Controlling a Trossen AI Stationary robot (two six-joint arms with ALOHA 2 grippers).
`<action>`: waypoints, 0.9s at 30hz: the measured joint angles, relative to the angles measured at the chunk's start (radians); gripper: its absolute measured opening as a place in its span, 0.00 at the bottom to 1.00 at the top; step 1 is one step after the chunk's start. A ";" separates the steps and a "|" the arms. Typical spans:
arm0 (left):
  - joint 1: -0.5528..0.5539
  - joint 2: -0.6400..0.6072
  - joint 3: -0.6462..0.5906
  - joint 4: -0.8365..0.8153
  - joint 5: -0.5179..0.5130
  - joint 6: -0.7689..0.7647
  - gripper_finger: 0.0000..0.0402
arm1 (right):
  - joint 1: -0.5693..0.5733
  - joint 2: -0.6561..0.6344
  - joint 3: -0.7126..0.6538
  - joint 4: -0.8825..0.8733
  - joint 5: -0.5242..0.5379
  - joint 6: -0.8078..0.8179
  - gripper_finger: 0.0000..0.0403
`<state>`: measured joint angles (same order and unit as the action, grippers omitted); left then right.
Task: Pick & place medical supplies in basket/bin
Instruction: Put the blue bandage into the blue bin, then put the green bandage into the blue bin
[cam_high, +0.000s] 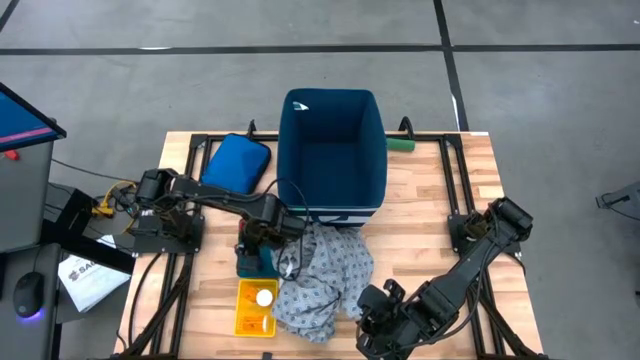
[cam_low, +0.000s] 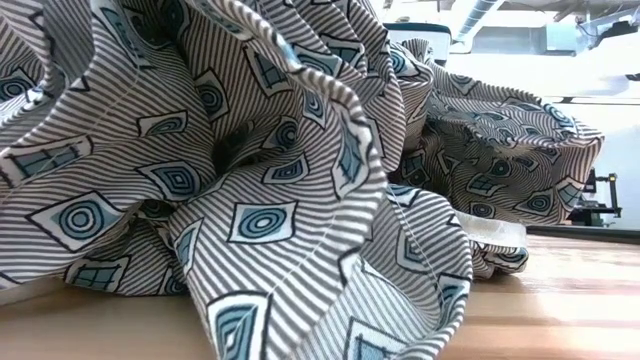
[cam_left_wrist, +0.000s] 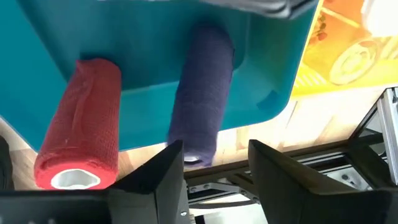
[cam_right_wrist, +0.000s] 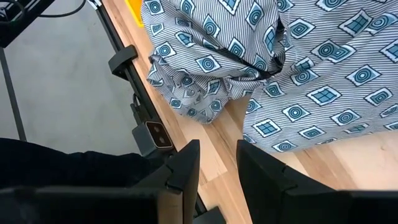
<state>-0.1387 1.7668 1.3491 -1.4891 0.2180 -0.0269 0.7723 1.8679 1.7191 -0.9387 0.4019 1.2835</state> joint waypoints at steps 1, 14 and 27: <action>0.000 -0.002 0.000 0.000 0.000 -0.001 0.43 | 0.000 0.000 0.000 0.000 0.002 0.000 0.26; -0.002 -0.252 0.000 0.157 0.016 -0.157 0.43 | 0.000 0.000 0.000 -0.072 0.065 0.132 0.26; -0.058 -0.618 0.000 0.682 -0.021 -0.269 0.43 | 0.052 -0.004 -0.001 -0.509 0.175 0.631 0.26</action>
<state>-0.1966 1.1491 1.3491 -0.8066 0.1966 -0.2955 0.8246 1.8637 1.7184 -1.4480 0.5770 1.9143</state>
